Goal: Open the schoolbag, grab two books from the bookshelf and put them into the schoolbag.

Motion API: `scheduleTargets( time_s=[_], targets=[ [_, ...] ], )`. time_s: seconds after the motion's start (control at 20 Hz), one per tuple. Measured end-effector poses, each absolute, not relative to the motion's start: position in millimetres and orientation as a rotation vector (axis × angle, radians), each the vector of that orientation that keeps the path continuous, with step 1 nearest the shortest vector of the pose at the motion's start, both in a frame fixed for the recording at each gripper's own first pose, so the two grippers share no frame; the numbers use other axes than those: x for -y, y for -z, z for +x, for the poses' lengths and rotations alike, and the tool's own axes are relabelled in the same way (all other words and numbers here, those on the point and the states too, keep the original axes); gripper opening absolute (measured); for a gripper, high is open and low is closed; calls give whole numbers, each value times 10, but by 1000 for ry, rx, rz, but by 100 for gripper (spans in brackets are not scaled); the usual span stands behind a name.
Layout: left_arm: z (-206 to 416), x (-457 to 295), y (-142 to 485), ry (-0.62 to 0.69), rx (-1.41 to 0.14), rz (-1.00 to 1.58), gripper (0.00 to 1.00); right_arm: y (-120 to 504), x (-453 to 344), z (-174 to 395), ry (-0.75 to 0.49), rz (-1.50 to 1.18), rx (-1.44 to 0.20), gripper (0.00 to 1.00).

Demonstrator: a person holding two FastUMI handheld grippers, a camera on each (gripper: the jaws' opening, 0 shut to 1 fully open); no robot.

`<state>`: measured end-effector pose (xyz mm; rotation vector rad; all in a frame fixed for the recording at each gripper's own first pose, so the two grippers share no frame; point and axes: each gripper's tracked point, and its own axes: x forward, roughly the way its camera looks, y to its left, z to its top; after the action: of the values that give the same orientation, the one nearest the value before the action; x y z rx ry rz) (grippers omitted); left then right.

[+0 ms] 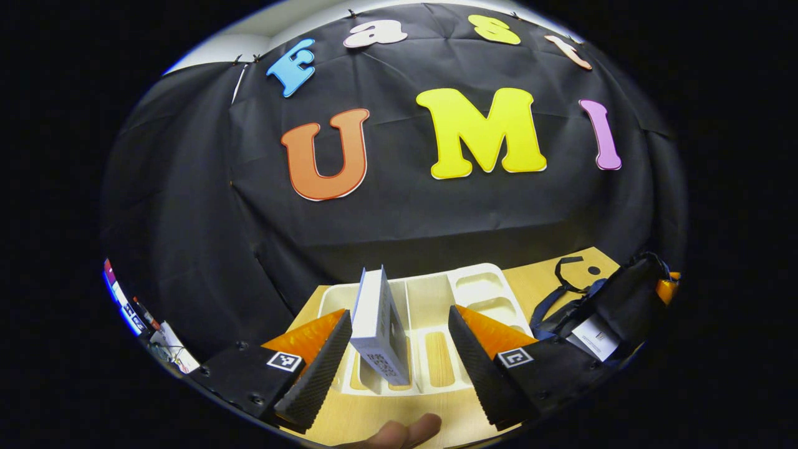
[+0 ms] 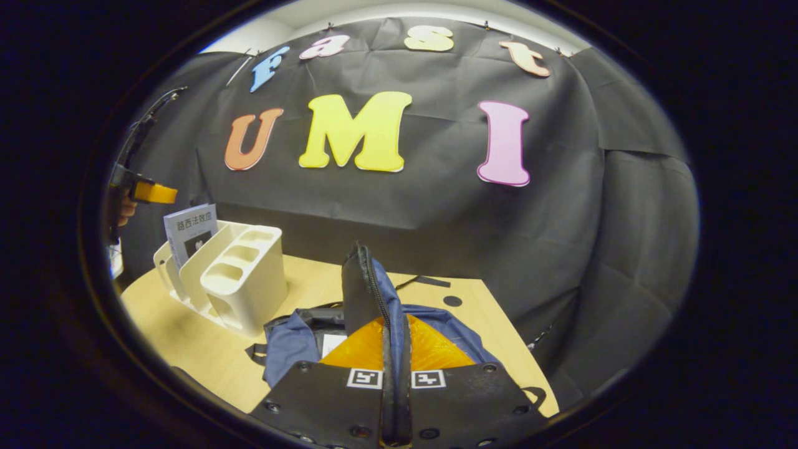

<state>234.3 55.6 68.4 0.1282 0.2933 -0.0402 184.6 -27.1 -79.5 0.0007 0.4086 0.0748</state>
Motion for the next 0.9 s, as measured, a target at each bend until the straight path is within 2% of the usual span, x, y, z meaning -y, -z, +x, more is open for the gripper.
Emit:
scheduleTargets(
  time_s=[0.25, 0.55, 0.65, 0.9],
  targets=[
    [2778, -739, -705, 69, -410, 81, 98, 810, 293, 1849, -83, 24, -418, 2],
    [3215, -685, -216, 135, -650, 57, 97, 818, 282, 1840, -92, 15, -414, 2],
    [3332, -809, -62, 88, -710, 87, 97, 818, 292, 1821, -90, 29, -412, 2],
    [3389, -827, 234, 77, -827, 95, 91, 917, 277, 1793, -94, 44, -419, 2]
  ],
)
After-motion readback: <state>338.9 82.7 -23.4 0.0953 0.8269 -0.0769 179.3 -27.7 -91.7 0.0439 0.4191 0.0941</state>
